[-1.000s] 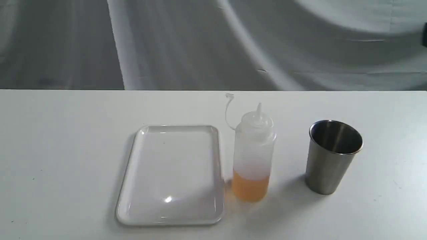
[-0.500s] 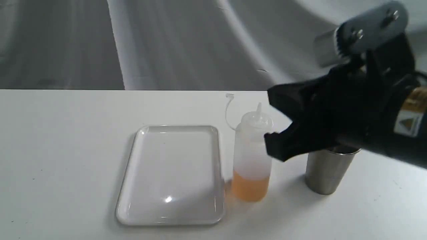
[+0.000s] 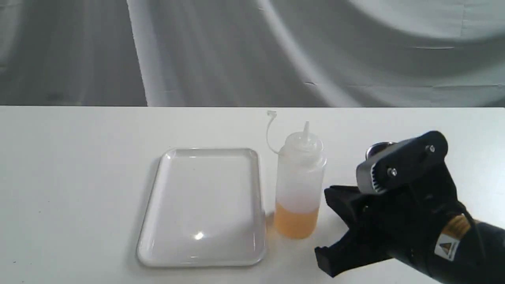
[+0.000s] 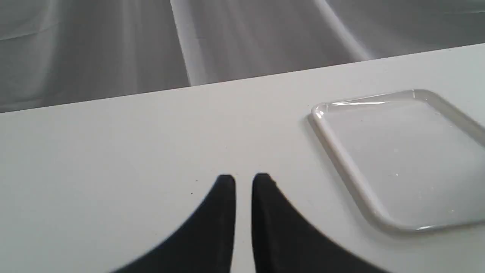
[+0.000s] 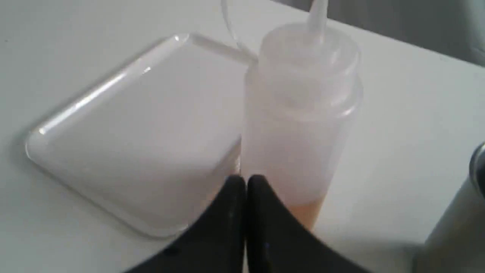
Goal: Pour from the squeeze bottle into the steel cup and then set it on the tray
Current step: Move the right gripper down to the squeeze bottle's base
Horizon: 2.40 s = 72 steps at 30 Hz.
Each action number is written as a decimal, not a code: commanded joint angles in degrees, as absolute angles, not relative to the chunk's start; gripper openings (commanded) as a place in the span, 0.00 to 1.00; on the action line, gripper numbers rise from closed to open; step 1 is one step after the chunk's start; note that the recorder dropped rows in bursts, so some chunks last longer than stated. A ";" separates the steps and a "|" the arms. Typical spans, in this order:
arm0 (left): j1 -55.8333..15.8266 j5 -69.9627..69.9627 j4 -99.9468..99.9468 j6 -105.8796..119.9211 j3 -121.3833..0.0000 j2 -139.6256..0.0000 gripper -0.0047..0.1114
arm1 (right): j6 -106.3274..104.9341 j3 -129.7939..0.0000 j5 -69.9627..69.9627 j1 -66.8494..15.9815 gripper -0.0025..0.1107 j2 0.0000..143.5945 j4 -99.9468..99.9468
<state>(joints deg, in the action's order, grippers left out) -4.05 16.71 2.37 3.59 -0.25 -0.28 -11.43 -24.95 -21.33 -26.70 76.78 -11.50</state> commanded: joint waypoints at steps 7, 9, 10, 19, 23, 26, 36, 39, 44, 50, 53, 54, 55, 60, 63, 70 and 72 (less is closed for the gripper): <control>-4.23 16.34 2.54 3.49 0.00 0.00 0.11 | -16.57 -22.14 -36.30 -30.83 0.02 87.09 -19.99; -4.23 16.34 2.54 3.49 0.00 0.00 0.11 | -17.79 -22.14 -39.98 -31.85 0.02 90.36 -21.06; -4.23 16.34 2.54 3.49 0.00 0.00 0.11 | -18.31 -22.14 -42.03 -32.08 0.02 91.90 -21.44; -4.23 16.34 2.54 3.49 0.00 0.00 0.11 | -18.46 -22.14 -46.17 -32.11 0.02 96.91 -24.33; -4.23 16.34 2.54 3.49 0.00 0.00 0.11 | -18.46 -22.14 -46.48 -32.11 0.02 96.91 -24.90; -4.23 16.34 2.54 3.49 0.00 0.00 0.11 | -18.46 -22.14 -45.70 -32.11 0.02 96.91 -25.16; -4.23 16.34 2.54 3.49 0.00 0.00 0.11 | -17.31 -22.14 -45.58 -33.58 0.41 96.91 -26.50; -4.23 16.34 2.54 3.49 0.00 0.00 0.11 | -17.31 -22.14 -45.58 -34.60 0.63 96.91 -26.50; -4.23 16.34 2.54 3.49 0.00 0.00 0.11 | -17.17 -22.14 -45.17 -34.84 0.73 96.91 -28.03; -4.23 16.34 2.54 3.49 0.00 0.00 0.11 | -17.17 -22.14 -44.80 -34.84 0.74 96.91 -29.04; -4.23 16.34 2.54 3.49 0.00 0.00 0.11 | -17.17 -23.04 -43.79 -34.84 0.74 96.91 -29.84; -4.23 16.34 2.54 3.49 0.00 0.00 0.11 | -17.17 -23.86 -42.77 -34.84 0.74 96.91 -30.66; -4.23 16.34 2.54 3.49 0.00 0.00 0.11 | -17.81 -24.86 -41.39 -34.84 0.74 96.91 -31.34; -4.23 16.34 2.54 3.49 0.00 0.00 0.11 | -18.02 -29.60 -35.50 -34.84 0.74 96.96 -33.14; -4.23 16.34 2.54 3.49 0.00 0.00 0.11 | -18.02 -31.17 -35.36 -34.84 0.74 97.56 -35.38; -4.23 16.34 2.54 3.49 0.00 0.00 0.11 | -18.18 -31.45 -35.67 -34.73 0.74 99.96 -38.14; -4.23 16.34 2.54 3.49 0.00 0.00 0.11 | -18.18 -31.45 -36.14 -34.73 0.74 100.80 -38.14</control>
